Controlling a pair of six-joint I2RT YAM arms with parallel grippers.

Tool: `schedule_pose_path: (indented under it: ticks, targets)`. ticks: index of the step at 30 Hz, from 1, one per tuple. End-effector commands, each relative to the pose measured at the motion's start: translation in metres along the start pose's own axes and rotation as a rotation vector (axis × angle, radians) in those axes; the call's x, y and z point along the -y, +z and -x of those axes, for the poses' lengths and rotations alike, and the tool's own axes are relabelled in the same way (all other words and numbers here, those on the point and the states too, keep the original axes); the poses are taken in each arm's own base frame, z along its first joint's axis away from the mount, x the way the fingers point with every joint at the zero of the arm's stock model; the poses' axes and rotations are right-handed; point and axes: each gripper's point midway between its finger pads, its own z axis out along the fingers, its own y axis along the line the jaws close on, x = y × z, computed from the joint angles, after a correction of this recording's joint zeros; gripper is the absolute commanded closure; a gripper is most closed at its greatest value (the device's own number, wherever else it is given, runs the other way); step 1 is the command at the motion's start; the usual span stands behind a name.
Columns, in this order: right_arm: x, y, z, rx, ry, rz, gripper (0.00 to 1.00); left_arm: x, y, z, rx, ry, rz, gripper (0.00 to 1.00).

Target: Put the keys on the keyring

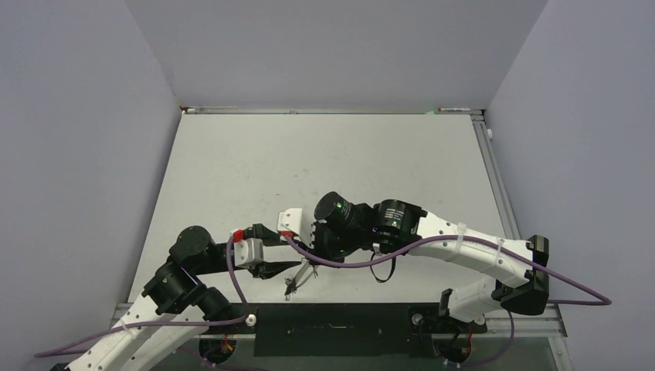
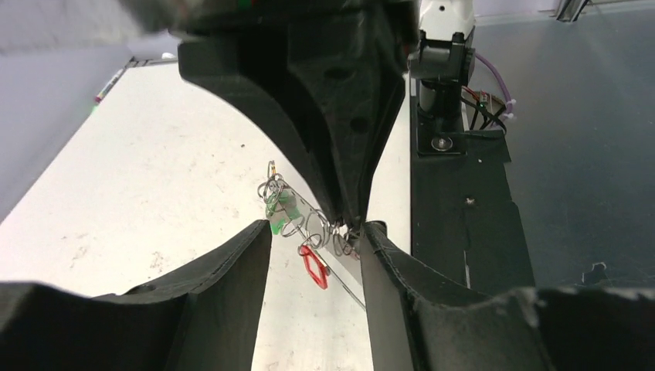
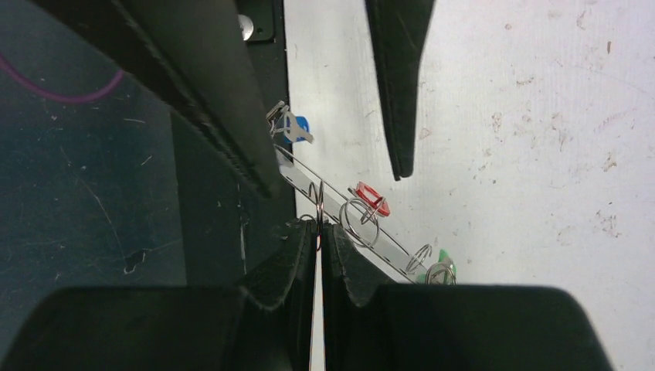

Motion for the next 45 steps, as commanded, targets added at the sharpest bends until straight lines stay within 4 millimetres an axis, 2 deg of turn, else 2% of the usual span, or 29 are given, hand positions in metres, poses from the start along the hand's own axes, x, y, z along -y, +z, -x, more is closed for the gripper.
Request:
schedule_pose_path:
  ticks: [1,11,22,45]
  targets:
    - [-0.002,-0.01,0.018,0.033,-0.042,-0.022,0.95,0.005,0.0,0.011,0.011,0.026,-0.03,0.58]
    - [-0.007,-0.008,0.022,0.047,-0.091,0.004,0.95,0.017,0.013,0.0,0.008,-0.06,-0.132,0.65]
    - [-0.008,-0.005,0.024,0.048,-0.105,0.011,0.95,0.023,0.017,-0.005,0.009,-0.1,-0.181,0.71]
    - [-0.009,-0.014,0.032,0.094,-0.116,0.005,0.95,0.021,0.017,-0.012,-0.004,-0.109,-0.161,0.72]
